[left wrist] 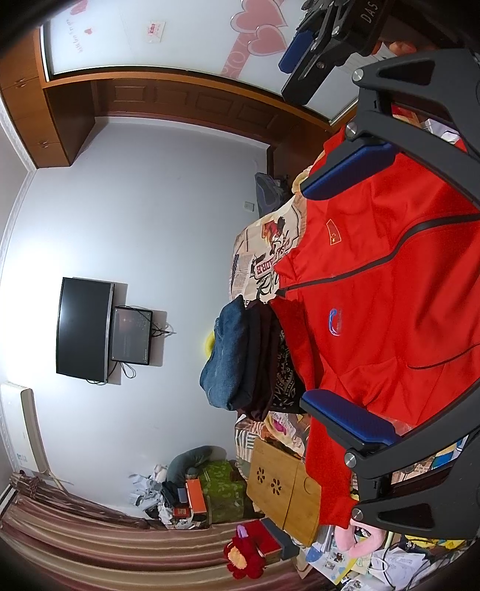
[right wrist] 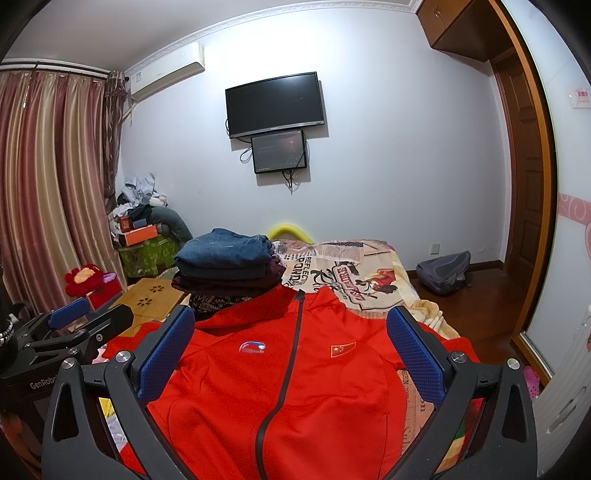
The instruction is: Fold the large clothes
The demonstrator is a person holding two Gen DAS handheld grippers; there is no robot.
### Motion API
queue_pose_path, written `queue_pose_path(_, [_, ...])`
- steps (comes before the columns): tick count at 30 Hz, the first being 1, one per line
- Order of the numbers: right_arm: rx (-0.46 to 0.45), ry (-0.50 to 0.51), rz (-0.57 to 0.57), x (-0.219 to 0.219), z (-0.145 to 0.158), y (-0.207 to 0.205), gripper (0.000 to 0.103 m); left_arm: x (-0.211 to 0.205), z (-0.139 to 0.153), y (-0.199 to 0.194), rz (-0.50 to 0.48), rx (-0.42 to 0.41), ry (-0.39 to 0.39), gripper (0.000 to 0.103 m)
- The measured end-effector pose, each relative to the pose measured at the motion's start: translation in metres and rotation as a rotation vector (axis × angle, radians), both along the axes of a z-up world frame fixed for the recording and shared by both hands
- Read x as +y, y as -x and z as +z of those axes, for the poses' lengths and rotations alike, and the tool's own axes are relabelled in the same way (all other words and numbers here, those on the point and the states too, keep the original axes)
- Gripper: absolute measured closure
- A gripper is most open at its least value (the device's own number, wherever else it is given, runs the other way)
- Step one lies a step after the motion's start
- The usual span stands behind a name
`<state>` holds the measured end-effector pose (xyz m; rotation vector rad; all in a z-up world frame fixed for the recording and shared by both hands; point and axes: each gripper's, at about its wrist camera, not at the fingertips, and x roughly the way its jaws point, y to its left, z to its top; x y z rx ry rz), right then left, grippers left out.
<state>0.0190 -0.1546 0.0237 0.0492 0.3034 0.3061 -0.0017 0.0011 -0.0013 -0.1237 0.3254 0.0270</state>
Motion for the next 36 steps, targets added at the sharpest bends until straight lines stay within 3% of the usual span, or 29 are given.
queue_pose_path(36, [0.027,0.009,-0.001,0.006,-0.005,-0.01,0.0,0.008,-0.004,-0.009,0.007,0.018,0.016,0.0])
